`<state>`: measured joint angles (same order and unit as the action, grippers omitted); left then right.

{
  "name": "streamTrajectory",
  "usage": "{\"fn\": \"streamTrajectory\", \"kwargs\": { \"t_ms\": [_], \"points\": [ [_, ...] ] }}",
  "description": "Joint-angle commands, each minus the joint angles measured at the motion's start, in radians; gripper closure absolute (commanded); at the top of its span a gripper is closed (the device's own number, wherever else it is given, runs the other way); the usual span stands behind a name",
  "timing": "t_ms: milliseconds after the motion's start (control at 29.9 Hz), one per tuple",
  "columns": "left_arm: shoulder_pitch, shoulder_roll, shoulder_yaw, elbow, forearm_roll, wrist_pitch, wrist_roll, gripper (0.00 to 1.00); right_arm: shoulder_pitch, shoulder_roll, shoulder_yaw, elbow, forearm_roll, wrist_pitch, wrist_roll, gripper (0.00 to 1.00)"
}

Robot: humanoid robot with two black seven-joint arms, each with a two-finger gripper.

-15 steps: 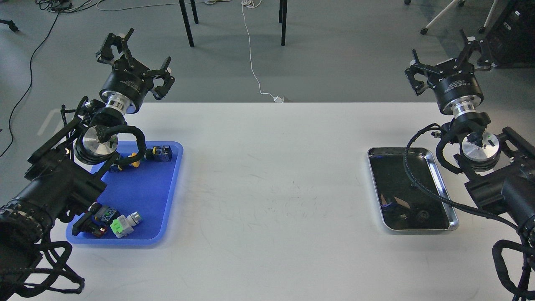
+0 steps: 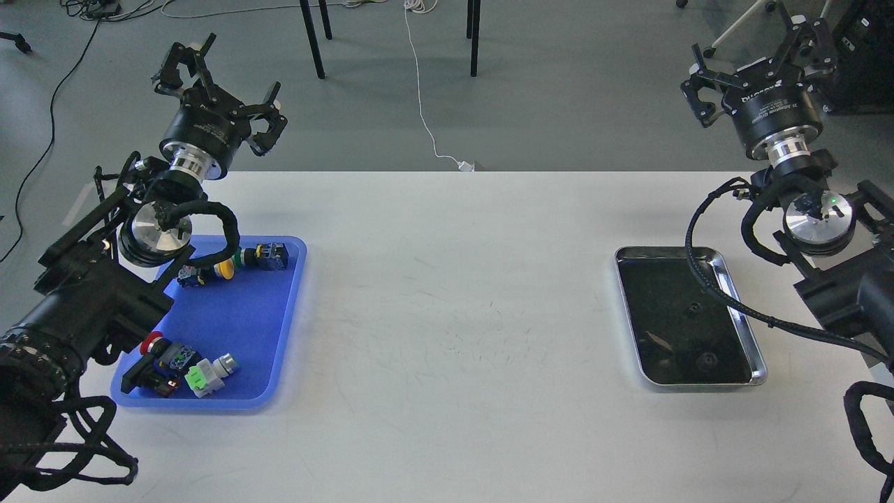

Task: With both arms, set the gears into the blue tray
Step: 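Raise the right gripper up away from the metal tray, then lower the right gripper into the metal tray toward a black gear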

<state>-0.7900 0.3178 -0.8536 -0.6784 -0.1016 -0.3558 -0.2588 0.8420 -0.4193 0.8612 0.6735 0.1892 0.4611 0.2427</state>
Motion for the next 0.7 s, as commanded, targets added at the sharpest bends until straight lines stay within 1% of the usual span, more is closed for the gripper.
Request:
{"fn": "streamTrajectory", "kwargs": {
  "t_ms": [0, 134, 234, 334, 435, 569, 669],
  "points": [
    [0.000, 0.006, 0.001, -0.003, 0.000, 0.004, 0.000, 0.02, 0.057, -0.094, -0.092, 0.026, -0.057, -0.001, -0.013, 0.01],
    [0.000, 0.006, 0.001, -0.009, 0.000, 0.012, 0.000, 0.02, 0.173, -0.186, -0.281, 0.032, -0.062, 0.001, -0.031, 0.01],
    [-0.002, 0.006, 0.004, -0.009, 0.000, 0.008, 0.004, 0.02, 0.308, -0.226, -0.497, 0.032, -0.060, 0.001, -0.031, 0.01],
    [-0.005, 0.007, 0.007, -0.009, 0.002, -0.003, 0.010, 0.02, 0.446, -0.237, -0.724, 0.058, -0.080, 0.001, -0.031, 0.01],
    [-0.025, 0.032, 0.014, -0.009, 0.010, -0.006, 0.015, 0.02, 0.589, -0.220, -0.928, 0.069, -0.167, -0.004, -0.031, 0.01],
    [-0.034, 0.073, 0.016, -0.009, 0.010, -0.020, 0.015, 0.02, 0.730, -0.115, -1.172, 0.073, -0.301, -0.015, -0.031, 0.01],
    [-0.034, 0.107, 0.016, -0.009, 0.008, -0.038, 0.015, 0.02, 0.828, -0.079, -1.341, 0.145, -0.419, -0.010, -0.029, 0.01]
  ]
}}
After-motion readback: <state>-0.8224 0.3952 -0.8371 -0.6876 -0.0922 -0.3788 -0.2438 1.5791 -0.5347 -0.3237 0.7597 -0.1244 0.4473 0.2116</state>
